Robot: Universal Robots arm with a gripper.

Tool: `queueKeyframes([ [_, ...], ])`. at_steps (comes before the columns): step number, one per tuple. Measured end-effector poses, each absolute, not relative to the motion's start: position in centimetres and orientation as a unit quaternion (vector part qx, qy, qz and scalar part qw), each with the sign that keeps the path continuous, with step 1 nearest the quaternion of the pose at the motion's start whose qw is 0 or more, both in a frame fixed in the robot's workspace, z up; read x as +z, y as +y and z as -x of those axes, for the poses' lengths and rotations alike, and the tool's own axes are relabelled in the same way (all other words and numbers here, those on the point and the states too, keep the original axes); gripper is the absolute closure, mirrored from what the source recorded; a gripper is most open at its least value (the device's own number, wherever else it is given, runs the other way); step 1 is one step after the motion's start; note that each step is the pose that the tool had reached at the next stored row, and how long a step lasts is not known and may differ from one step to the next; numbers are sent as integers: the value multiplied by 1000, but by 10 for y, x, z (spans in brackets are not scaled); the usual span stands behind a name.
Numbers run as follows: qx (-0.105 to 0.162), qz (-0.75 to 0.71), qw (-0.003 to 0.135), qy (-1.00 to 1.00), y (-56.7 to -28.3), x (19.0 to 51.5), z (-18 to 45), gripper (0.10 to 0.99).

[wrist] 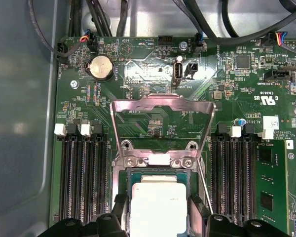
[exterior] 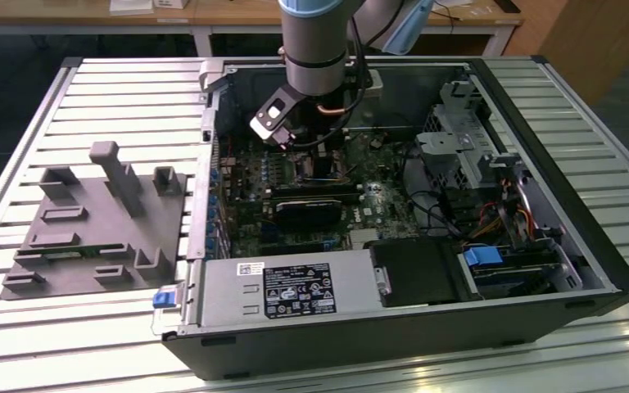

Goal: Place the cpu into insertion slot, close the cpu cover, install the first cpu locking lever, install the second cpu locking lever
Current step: 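Place the cpu into insertion slot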

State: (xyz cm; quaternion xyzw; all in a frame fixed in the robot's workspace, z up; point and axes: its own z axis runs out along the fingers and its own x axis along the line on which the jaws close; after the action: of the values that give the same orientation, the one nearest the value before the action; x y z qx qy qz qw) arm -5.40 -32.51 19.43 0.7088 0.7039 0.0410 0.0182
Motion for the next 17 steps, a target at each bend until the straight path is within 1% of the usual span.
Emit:
queueKeyframes([
  [8,41,-709,18,704,-325,204,54,482],
  [16,41,-709,18,704,-325,205,54,482],
  [17,41,-709,18,704,-325,205,54,494],
])
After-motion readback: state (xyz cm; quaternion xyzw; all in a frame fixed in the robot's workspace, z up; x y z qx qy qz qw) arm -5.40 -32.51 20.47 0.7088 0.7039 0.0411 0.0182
